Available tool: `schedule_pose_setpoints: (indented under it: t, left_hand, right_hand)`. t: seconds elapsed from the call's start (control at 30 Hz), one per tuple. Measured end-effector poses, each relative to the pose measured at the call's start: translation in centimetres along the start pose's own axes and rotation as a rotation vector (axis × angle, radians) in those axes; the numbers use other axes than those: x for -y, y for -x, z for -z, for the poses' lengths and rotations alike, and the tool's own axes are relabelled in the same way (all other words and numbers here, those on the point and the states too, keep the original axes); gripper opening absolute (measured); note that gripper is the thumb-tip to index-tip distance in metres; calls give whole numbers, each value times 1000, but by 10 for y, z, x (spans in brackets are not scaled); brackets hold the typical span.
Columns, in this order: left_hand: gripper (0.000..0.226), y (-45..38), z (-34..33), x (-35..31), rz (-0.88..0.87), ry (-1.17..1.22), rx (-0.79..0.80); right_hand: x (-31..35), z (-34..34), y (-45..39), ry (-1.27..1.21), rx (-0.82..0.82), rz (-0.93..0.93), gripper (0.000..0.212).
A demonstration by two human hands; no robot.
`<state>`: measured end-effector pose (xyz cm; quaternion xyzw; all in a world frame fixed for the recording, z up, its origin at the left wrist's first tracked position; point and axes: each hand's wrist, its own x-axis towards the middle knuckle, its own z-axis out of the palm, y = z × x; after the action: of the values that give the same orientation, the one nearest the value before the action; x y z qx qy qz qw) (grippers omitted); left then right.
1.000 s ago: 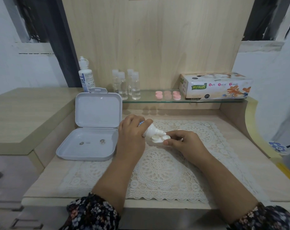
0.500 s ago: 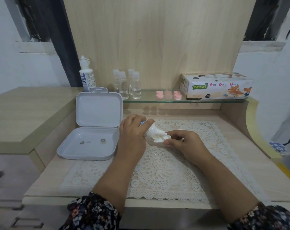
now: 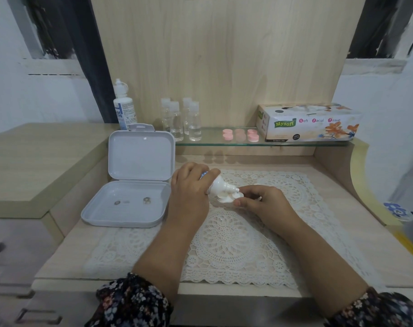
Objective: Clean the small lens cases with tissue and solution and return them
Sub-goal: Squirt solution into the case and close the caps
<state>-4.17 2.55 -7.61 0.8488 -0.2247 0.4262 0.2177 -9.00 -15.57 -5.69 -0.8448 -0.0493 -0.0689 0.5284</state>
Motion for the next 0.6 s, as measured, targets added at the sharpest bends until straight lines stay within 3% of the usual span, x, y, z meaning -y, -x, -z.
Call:
schedule_pose_setpoints:
  t: [0.6]
  left_hand:
    - [58, 0, 1, 1, 14, 9, 0]
  right_hand:
    - [-1, 0, -1, 8, -9, -3, 20]
